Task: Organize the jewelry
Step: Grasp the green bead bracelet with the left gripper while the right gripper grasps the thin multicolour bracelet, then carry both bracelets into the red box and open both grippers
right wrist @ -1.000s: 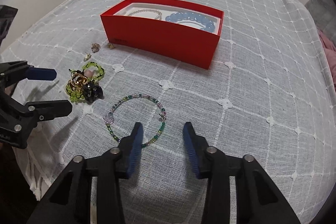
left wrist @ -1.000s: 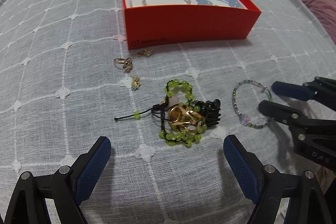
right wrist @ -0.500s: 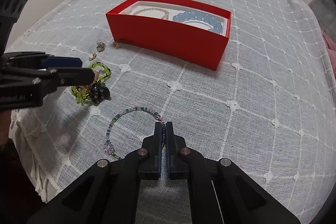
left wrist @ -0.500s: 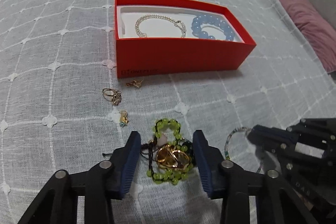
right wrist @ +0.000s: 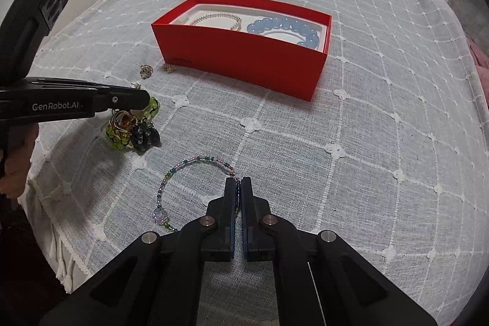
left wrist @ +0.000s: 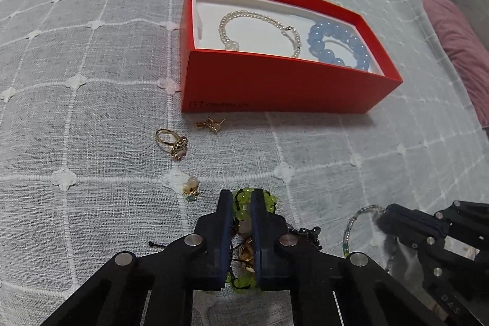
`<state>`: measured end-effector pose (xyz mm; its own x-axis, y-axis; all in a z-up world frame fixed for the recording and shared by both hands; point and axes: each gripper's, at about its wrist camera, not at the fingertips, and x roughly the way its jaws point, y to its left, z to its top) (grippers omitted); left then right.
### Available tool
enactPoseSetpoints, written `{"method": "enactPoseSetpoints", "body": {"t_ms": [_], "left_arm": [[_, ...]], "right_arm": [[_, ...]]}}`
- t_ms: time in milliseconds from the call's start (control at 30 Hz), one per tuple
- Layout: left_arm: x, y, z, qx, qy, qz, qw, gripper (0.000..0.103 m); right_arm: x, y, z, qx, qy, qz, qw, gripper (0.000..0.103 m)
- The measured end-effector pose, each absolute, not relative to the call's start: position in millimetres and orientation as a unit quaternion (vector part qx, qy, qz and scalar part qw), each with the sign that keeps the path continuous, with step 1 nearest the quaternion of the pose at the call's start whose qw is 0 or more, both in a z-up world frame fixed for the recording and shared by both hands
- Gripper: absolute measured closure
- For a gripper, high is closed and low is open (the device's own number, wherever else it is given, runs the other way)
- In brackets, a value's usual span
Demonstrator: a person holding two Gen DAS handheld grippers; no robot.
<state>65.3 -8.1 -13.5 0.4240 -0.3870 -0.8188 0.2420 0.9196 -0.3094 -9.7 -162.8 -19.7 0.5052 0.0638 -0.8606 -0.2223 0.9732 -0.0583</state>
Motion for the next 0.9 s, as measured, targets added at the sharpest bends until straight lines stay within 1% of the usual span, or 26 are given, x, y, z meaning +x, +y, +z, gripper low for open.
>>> {"method": "enactPoseSetpoints", "body": {"t_ms": [33, 100, 900], "left_arm": [[64.5, -9.1, -12.7, -0.070, 0.501, -0.187, 0.842, 0.100], [62.9, -10.0, -9.9, -0.070, 0.498, -0.188, 0.844, 0.101], [25.6, -6.8, 45.2, -0.070, 0.426, -0.229, 0.873, 0.102]], "right_arm": [[-9.6, -163.0, -19.4, -0.081, 0.490, 0.083, 0.864, 0.101], [-10.0, -162.9, -18.9, -0.080, 0.489, 0.083, 0.864, 0.101], [-25.3, -157.8, 11.5, -0.070, 0.458, 0.099, 0.881, 0.101]]}}
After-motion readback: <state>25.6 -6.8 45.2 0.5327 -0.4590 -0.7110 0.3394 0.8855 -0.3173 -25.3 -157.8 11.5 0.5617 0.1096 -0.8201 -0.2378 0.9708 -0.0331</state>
